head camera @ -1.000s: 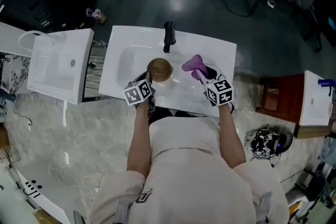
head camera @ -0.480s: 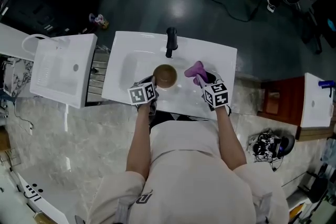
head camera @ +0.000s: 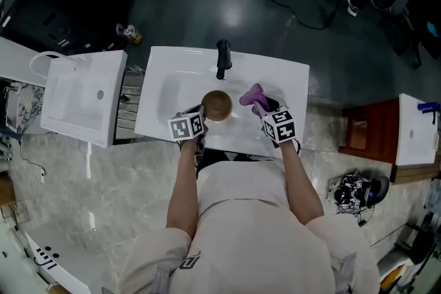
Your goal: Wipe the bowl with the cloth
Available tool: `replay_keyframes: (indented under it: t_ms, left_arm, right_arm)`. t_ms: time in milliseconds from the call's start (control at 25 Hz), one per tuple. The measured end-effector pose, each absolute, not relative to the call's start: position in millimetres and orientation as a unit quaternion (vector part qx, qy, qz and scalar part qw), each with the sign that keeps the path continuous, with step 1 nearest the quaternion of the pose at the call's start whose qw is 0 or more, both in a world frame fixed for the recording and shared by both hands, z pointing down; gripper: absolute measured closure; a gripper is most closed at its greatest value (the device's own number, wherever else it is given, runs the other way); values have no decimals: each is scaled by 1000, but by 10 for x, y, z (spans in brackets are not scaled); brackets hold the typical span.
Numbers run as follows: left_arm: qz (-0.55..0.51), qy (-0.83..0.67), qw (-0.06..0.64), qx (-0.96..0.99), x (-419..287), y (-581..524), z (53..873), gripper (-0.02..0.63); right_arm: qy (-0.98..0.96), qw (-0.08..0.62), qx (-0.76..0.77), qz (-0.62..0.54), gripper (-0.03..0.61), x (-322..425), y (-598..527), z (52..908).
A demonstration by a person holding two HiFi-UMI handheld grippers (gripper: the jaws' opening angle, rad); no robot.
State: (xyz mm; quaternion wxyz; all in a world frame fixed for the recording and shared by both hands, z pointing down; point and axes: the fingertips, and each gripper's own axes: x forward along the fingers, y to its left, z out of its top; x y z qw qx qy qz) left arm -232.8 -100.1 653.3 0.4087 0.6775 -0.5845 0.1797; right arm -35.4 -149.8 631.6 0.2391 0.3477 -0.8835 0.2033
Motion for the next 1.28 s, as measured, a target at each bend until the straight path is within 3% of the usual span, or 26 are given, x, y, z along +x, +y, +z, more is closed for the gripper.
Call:
replay_keyframes:
  t_ms: [1280]
  left_arm:
    - [191,-568,423,680,-2211,-934,6686,604]
  right_arm:
    - [-878,247,355,204,488,-255,-1528,6378]
